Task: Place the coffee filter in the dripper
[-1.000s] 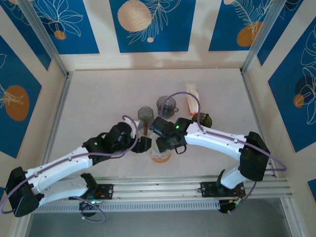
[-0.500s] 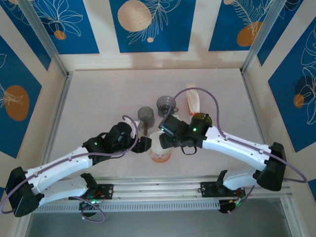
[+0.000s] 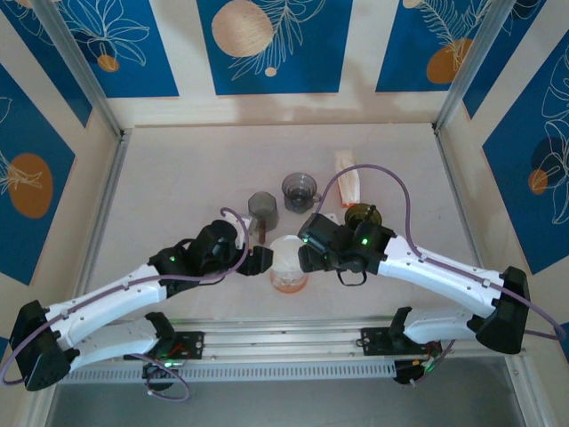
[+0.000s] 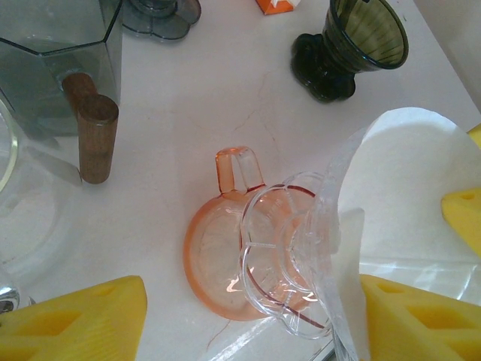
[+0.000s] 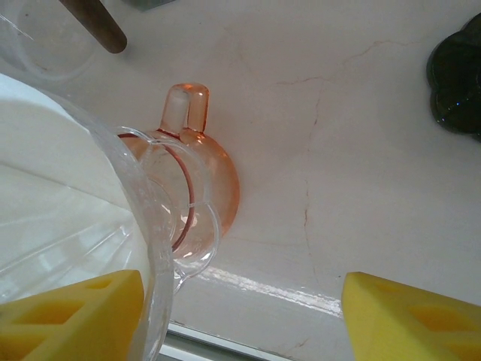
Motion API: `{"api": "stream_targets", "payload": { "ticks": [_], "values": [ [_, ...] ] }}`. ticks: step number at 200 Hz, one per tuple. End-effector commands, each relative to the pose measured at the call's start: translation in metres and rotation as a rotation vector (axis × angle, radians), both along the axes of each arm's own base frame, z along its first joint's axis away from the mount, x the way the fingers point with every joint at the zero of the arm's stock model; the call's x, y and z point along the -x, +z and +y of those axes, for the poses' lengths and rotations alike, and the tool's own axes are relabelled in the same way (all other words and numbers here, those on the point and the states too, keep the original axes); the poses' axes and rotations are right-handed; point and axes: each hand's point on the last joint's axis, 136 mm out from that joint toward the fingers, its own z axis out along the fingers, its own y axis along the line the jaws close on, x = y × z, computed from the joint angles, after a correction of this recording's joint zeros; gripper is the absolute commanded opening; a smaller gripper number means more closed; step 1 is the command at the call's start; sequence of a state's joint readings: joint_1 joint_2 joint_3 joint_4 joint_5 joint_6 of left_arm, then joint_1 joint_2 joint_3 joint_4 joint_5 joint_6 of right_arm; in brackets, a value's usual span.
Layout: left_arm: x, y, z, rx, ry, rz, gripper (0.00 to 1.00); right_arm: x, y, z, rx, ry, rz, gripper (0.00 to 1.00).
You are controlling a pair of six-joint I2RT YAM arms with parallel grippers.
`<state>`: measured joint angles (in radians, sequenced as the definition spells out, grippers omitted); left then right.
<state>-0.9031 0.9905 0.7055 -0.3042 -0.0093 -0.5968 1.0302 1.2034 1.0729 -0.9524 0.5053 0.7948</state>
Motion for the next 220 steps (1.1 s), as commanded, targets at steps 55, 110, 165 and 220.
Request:
{"api": "stream_targets", "payload": {
  "ticks": [55,110,165,220],
  "values": [
    [-0.003,0.002,0.004,-0.004,0.024,0.003,0.73,-0.004,0.015,0.023,-0.043,0.072,-0.04,0.71],
    [-0.003,0.0,0.004,-0.006,0.025,0.005,0.74,0.015,-0.001,0.026,0.013,0.12,-0.011,0.71],
    [-0.003,0.002,0.005,-0.002,0.027,0.001,0.74,0.004,0.021,0.025,-0.012,0.09,-0.095,0.71],
    [-0.003,0.02,-0.001,0.066,0.009,-0.031,0.85,0.0,0.04,0.003,-0.074,0.002,-0.179,0.71]
  ]
}}
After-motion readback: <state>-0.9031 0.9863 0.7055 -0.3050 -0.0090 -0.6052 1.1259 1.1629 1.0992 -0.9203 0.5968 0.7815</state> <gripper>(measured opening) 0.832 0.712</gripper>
